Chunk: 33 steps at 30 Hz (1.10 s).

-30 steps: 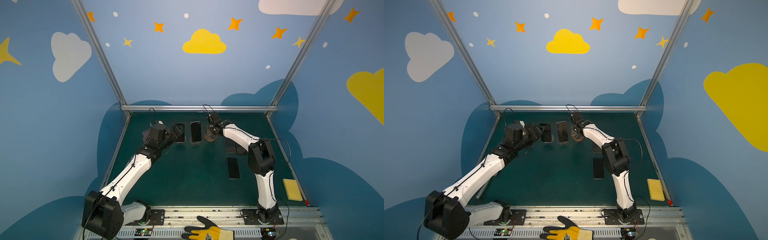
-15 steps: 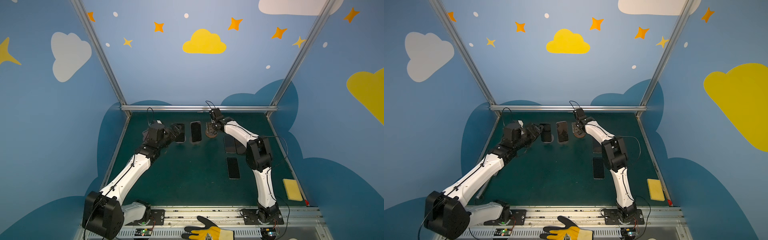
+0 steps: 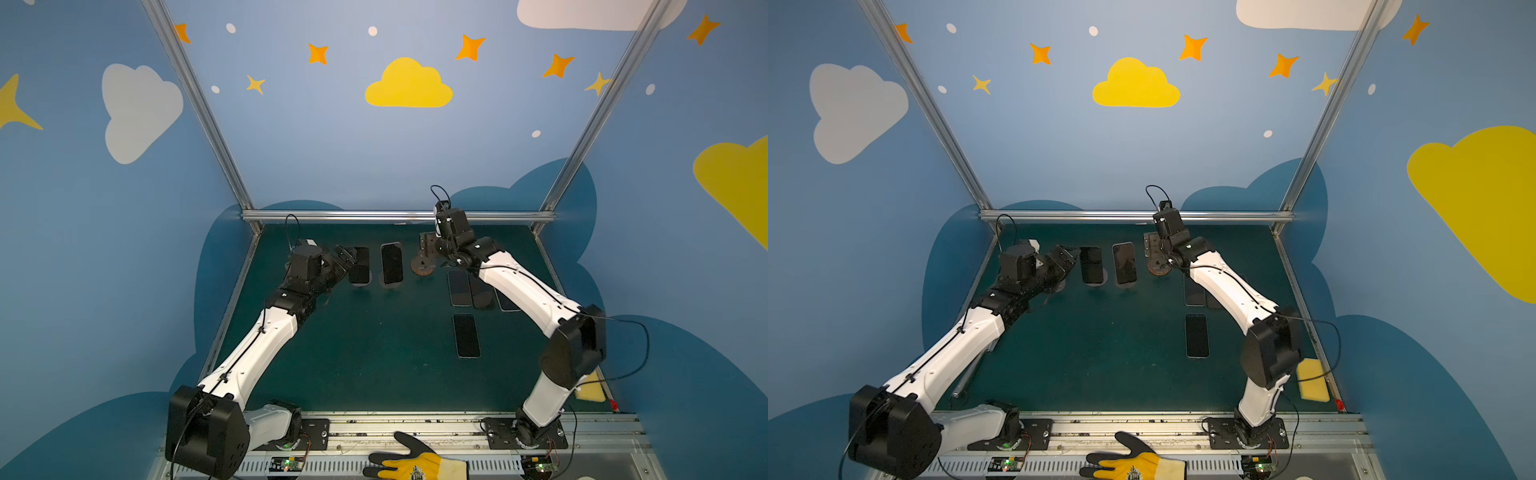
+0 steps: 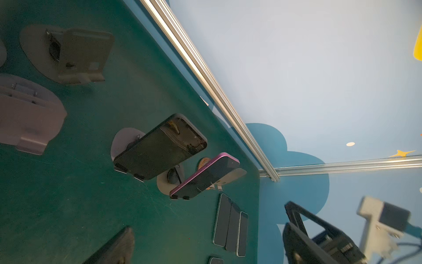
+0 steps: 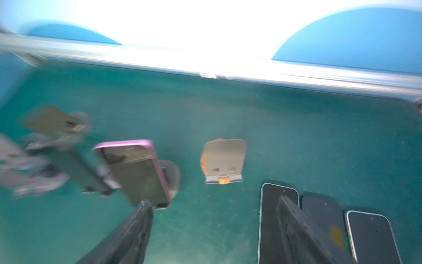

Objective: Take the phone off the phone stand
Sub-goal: 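Move the right gripper to the purple-edged phone standing on its stand, then close the right gripper on the purple-edged phone's top edge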

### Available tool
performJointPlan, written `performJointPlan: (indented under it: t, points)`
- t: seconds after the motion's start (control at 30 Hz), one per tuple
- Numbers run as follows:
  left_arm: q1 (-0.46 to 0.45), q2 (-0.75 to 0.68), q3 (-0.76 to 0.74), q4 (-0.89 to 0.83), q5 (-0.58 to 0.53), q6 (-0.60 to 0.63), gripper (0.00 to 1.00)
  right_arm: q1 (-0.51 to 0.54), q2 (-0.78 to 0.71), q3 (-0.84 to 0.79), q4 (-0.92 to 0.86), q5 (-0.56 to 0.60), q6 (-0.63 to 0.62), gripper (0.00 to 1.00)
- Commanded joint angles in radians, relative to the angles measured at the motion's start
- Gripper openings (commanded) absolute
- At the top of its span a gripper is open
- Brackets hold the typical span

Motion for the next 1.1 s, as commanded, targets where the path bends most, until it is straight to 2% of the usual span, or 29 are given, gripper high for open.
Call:
performJointPlan:
  t: [0.0, 0.17, 0.23, 0.33, 0.47, 0.57, 0.73, 0.93, 1.07]
  points:
    - [0.031, -0.027, 0.024, 0.024, 0.003, 0.007, 1.0, 0.004, -0.074, -0.117, 0.078, -0.019, 0.056, 0.85]
    - [0.099, -0.026, 0.037, 0.012, 0.002, 0.028, 1.0, 0.037, -0.174, -0.173, -0.002, -0.091, 0.131, 0.82]
    - [0.137, -0.033, 0.041, 0.01, 0.01, 0.023, 1.0, 0.069, -0.211, -0.202, -0.032, -0.053, 0.146, 0.78]
    - [0.176, -0.032, 0.031, 0.029, 0.026, -0.007, 1.0, 0.099, -0.285, -0.307, 0.015, -0.012, 0.143, 0.78]
    - [0.187, -0.021, 0.025, 0.037, 0.027, -0.023, 1.0, 0.11, -0.372, -0.391, 0.057, 0.003, 0.162, 0.78]
    - [0.187, -0.007, 0.024, 0.046, 0.073, -0.038, 1.0, 0.115, -0.4, -0.393, 0.061, 0.009, 0.162, 0.78]
    - [0.186, 0.012, 0.023, 0.052, 0.086, -0.049, 1.0, 0.118, -0.387, -0.368, 0.076, 0.0, 0.155, 0.78]
    - [0.184, 0.044, 0.026, 0.058, 0.118, -0.069, 1.0, 0.122, -0.296, -0.323, 0.15, -0.021, 0.121, 0.79]
    - [0.179, 0.069, 0.024, 0.068, 0.149, -0.094, 1.0, 0.129, -0.208, -0.241, 0.151, 0.016, 0.108, 0.87]
